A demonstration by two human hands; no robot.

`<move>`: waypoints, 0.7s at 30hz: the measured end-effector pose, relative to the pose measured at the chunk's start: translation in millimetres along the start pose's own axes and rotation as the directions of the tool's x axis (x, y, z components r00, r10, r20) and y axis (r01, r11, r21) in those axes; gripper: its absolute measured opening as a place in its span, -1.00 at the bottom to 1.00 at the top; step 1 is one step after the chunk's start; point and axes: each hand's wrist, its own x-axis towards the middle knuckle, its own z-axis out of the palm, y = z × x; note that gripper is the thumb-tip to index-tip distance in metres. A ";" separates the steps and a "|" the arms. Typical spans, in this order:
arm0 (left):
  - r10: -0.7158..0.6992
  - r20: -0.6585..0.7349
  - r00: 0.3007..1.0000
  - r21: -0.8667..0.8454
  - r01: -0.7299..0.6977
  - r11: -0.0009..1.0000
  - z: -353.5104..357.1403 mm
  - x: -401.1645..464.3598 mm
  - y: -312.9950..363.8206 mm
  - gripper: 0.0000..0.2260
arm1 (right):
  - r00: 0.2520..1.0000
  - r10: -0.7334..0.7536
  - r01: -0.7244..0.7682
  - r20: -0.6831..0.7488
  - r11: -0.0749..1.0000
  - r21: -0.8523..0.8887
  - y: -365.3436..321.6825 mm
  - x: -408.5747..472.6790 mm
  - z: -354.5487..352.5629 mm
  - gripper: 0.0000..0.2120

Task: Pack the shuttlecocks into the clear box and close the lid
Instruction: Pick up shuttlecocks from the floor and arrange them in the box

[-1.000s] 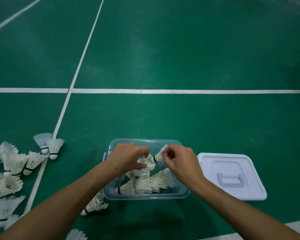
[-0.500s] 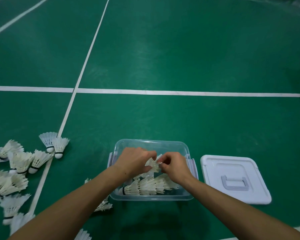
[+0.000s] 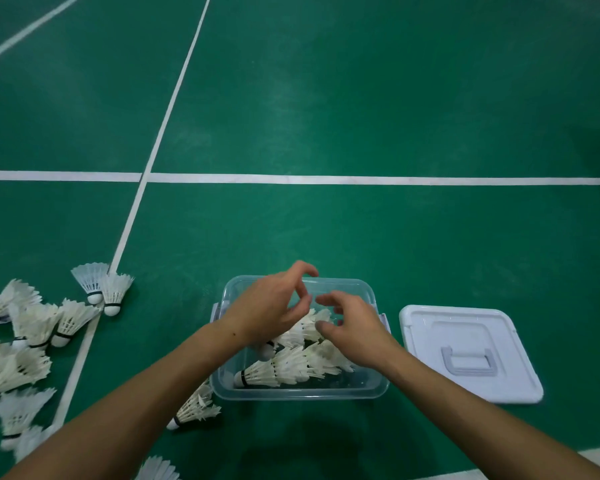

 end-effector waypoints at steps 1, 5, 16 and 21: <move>-0.005 -0.045 0.999 -0.142 -0.001 0.990 -2.8 1.1 3.2 -0.75 | 0.999 -0.030 0.025 0.035 0.990 0.140 -5.5 -4.9 -3.6 -0.59; -0.029 -0.125 0.992 -0.393 -0.022 0.919 -6.2 5.3 13.5 -0.77 | 0.986 -0.070 -0.019 0.148 0.851 0.526 -15.3 -14.1 -4.7 -0.68; -0.028 -0.245 0.969 -0.336 -0.058 0.940 -3.9 3.0 12.1 -0.84 | 0.988 -0.139 0.093 0.068 0.886 0.454 1.7 -20.0 -26.9 -0.82; 0.014 -0.130 0.991 -0.070 -0.023 0.997 16.8 -7.9 -9.4 -0.89 | 0.979 -0.090 0.148 -0.180 0.929 0.340 29.8 -26.5 -70.6 -0.91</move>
